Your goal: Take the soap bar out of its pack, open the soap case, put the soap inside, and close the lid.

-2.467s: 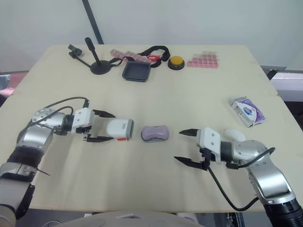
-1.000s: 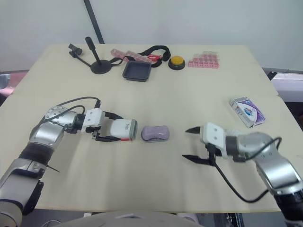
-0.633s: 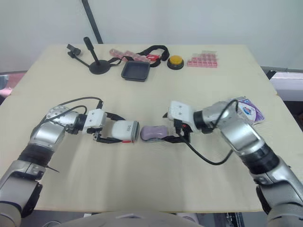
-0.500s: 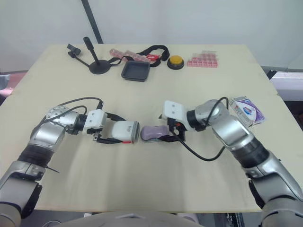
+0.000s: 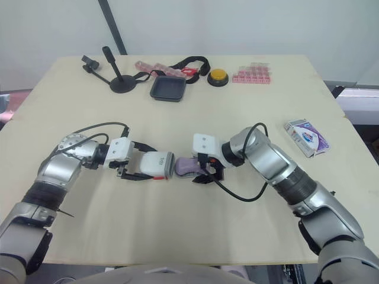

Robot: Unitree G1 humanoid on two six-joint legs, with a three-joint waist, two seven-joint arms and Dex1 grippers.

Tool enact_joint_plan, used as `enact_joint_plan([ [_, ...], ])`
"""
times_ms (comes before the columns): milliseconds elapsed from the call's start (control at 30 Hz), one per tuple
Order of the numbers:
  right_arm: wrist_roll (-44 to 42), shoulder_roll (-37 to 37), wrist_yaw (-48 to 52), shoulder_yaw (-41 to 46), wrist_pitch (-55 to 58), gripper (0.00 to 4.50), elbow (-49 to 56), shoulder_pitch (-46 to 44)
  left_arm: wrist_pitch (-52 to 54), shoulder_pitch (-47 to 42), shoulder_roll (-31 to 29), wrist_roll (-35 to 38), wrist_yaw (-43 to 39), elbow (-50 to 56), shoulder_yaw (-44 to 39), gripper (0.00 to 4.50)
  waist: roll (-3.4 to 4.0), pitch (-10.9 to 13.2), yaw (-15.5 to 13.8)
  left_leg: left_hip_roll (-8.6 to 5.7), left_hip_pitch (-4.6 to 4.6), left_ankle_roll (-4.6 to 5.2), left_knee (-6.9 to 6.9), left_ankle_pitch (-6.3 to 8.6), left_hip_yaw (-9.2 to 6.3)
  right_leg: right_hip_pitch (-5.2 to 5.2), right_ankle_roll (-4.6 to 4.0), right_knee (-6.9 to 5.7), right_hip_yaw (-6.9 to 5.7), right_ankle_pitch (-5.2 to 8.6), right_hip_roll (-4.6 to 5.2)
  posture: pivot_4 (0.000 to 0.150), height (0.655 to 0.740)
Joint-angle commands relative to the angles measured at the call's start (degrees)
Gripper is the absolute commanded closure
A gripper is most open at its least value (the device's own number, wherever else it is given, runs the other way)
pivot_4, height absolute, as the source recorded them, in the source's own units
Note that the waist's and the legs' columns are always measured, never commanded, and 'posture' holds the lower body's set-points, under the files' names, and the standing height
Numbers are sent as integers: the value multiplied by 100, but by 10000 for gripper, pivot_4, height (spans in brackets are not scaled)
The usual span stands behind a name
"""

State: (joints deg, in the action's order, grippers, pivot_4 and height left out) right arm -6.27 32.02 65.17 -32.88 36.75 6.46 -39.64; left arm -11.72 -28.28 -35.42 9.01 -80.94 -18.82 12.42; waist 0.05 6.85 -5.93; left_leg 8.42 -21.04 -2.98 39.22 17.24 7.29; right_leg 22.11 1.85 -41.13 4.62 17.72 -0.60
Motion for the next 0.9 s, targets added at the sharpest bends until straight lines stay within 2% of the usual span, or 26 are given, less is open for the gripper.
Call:
enact_joint_plan([
  [33,140,-109,-56,2,-74,0,-66,-155,25,51,-95,45,38,229,-73,10332,0,0,-10,4,0,0,2,0,0,0,0,0,0,0,0,1500,7400],
  [467,416,-336,-42,-104,-309,0,-540,-26,74,102,-114,40,98,325,-75,10332,0,0,7,1,2,0,4,0,9,4,-3,-6,0,-1,3,1500,7400],
  [700,500,-256,21,-99,-444,19585,-634,20,66,98,-125,26,98,284,-74,10427,-3,-4,6,11,10,0,8,0,9,1,-4,-12,-4,-2,7,1500,7400],
  [900,473,-128,98,-63,-411,19647,-438,99,42,70,-97,-3,118,220,-56,10427,-3,-4,-23,9,10,0,8,0,9,-1,-4,-12,-1,-2,9,1500,7400],
])
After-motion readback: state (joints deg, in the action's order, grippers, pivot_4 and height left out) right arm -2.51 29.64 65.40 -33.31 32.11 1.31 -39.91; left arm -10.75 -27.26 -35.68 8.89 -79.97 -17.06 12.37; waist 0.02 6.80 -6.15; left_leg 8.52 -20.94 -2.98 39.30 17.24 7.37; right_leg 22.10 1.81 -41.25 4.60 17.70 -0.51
